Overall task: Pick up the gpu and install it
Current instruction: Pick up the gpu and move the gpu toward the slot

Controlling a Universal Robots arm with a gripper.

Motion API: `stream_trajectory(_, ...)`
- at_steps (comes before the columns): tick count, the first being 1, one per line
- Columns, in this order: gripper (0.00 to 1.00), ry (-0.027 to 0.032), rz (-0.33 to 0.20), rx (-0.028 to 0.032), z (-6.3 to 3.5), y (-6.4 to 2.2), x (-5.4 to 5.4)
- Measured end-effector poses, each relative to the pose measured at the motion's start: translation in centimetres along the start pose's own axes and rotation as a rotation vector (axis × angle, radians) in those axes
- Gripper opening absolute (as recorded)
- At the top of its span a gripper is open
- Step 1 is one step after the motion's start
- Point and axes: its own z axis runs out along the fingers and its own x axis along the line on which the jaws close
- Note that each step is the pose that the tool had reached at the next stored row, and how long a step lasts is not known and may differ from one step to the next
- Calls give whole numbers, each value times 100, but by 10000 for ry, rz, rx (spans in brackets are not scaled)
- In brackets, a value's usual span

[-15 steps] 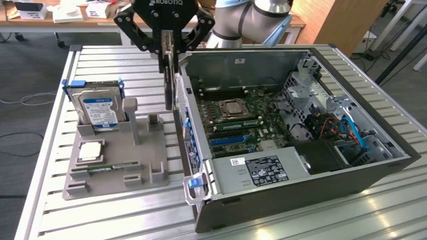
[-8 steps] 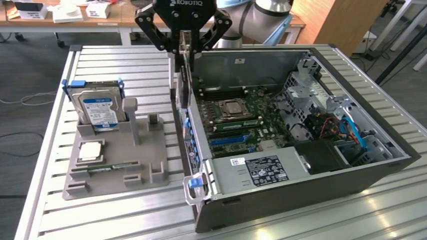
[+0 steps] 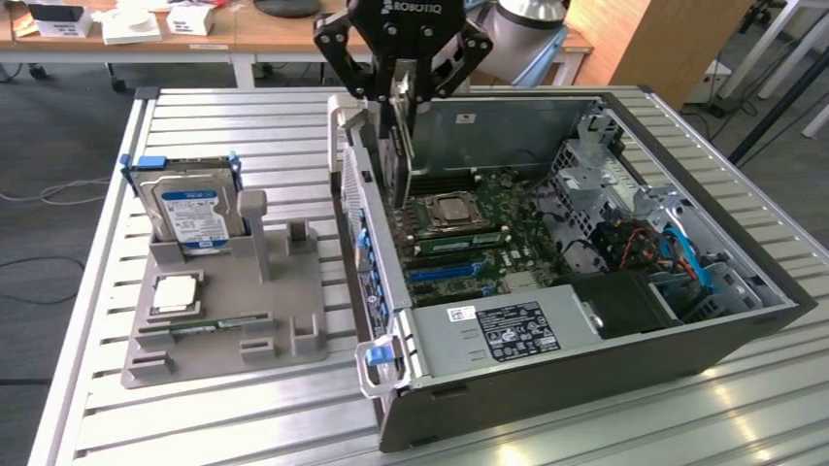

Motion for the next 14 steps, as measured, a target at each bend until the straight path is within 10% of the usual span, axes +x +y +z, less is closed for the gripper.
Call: stream_trajectory(14,27,40,3,2,6,38,-521)
